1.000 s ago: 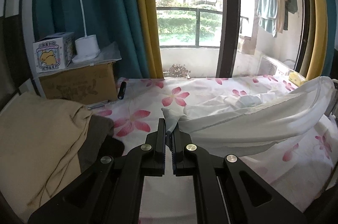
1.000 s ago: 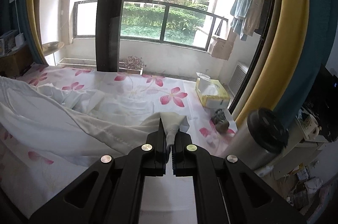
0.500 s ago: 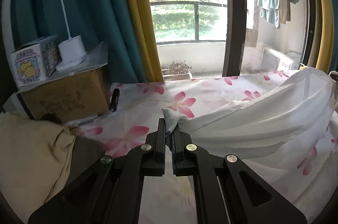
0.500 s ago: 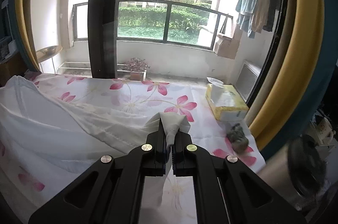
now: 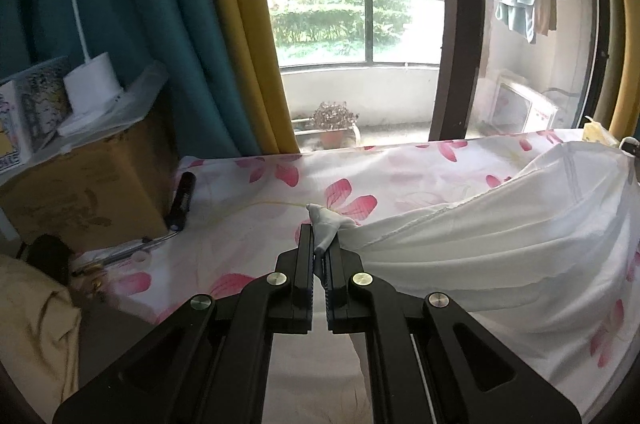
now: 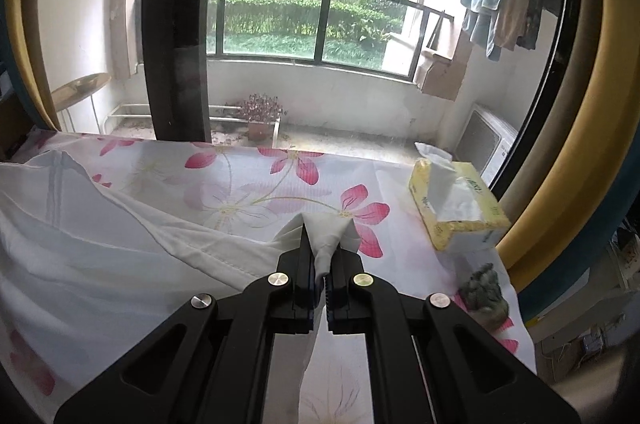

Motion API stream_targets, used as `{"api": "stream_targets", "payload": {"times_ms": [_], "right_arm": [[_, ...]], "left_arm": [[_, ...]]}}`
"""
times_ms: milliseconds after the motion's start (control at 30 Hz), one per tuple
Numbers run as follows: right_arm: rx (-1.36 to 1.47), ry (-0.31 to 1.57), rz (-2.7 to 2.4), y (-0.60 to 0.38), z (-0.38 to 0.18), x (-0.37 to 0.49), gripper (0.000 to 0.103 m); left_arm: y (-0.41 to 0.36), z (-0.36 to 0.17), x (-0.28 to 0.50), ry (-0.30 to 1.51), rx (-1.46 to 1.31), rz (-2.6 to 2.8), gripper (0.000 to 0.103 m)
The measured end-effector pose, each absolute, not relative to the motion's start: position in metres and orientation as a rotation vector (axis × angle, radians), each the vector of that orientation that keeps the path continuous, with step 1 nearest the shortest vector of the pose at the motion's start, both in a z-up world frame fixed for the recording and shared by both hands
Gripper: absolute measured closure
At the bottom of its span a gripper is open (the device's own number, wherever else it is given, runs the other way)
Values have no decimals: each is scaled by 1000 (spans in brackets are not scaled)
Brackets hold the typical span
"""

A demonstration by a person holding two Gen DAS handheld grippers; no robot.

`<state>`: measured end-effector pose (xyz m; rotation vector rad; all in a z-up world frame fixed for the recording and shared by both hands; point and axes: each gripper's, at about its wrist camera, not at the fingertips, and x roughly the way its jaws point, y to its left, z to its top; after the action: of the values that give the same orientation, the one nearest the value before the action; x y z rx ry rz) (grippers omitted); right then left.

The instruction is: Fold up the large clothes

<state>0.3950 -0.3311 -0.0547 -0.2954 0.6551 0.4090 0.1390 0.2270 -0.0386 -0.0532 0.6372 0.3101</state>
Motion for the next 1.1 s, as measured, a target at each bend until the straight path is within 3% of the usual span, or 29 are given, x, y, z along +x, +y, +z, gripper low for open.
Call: {"api": "stream_targets", "payload": {"times_ms": [467,533,600,633,667,900,1100], "right_arm": [[-302,734,366,-317,-92,429,98],[-312,735,338,-317,-93,430,89],[-317,723,300,-319,-91,429,53],[-313,707,284,-320,-86,427,44],[-306,691,280,-322,-81,424,38],[-337,580,355,-306,-43,380,38],[-388,594,509,-274,-52,337,38]], "left_arm": [[248,-79,179,738,-139,311,98],[249,-79,181,750,-143,324,94],[249,-76,179,741,-147,343,78],[247,-71,176,727,-139,355,61],[245,-67,173,706,-132,357,53],[205,-34,155,601,-87,257,49],[142,-41,158,628,-15,50,49]]}}
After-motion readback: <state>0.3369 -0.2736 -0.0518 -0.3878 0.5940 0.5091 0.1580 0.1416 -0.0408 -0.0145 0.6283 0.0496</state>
